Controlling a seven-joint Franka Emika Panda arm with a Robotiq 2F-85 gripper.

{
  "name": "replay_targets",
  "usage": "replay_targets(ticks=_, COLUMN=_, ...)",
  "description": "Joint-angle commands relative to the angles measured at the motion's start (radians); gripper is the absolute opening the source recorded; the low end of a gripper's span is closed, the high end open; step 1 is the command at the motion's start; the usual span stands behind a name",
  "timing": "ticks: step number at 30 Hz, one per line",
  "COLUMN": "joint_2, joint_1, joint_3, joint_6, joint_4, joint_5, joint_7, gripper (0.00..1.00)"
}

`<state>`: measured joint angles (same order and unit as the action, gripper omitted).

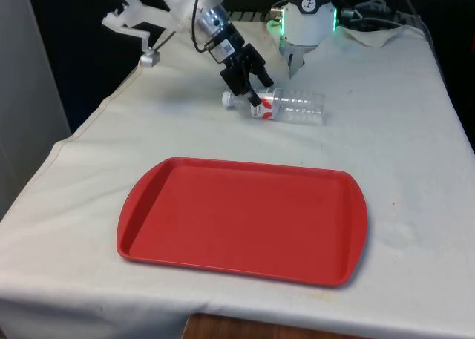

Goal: Place the bottle upright on the tray.

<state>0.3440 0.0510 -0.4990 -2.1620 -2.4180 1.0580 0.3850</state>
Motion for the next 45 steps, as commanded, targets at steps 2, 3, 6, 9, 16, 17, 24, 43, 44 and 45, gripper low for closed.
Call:
replay_targets(ticks=2, joint_2=0.017, joint_1=-0.009, joint_3=-0.002, joint_6=0.030, joint_4=0.012, joint_5=0.023, joint_7=-0.027, gripper=1.00)
replay_targets(ticks=3, joint_2=0.023, joint_1=-0.009, joint_3=-0.005, joint_6=0.038, joint_4=0.015, joint_5=0.030, joint_7=-0.033, gripper=1.00)
replay_targets(ticks=6, joint_2=0.040, joint_1=-0.001, joint_3=-0.015, joint_6=0.055, joint_4=0.020, joint_5=0.036, joint_7=-0.042, gripper=1.00)
replay_targets(ticks=9, joint_2=0.054, joint_1=-0.005, joint_3=-0.013, joint_6=0.071, joint_4=0.027, joint_5=0.062, joint_7=-0.061, gripper=1.00)
replay_targets(ticks=16, joint_2=0.058, joint_1=-0.002, joint_3=-0.018, joint_6=0.079, joint_4=0.029, joint_5=0.063, joint_7=-0.062, gripper=0.98)
replay_targets(ticks=17, joint_2=0.058, joint_1=-0.002, joint_3=-0.018, joint_6=0.080, joint_4=0.029, joint_5=0.063, joint_7=-0.062, gripper=0.90)
replay_targets(ticks=24, joint_2=0.059, joint_1=-0.001, joint_3=-0.020, joint_6=0.084, joint_4=0.031, joint_5=0.058, joint_7=-0.059, gripper=0.41)
replay_targets(ticks=43, joint_2=0.026, joint_1=0.016, joint_3=-0.032, joint_6=0.075, joint_4=0.022, joint_5=0.029, joint_7=-0.033, gripper=0.14)
replay_targets(ticks=44, joint_2=0.013, joint_1=0.018, joint_3=-0.033, joint_6=0.073, joint_4=0.020, joint_5=0.017, joint_7=-0.020, gripper=0.14)
replay_targets(ticks=45, joint_2=0.013, joint_1=0.018, joint_3=-0.033, joint_6=0.073, joint_4=0.020, joint_5=0.017, joint_7=-0.020, gripper=0.14)
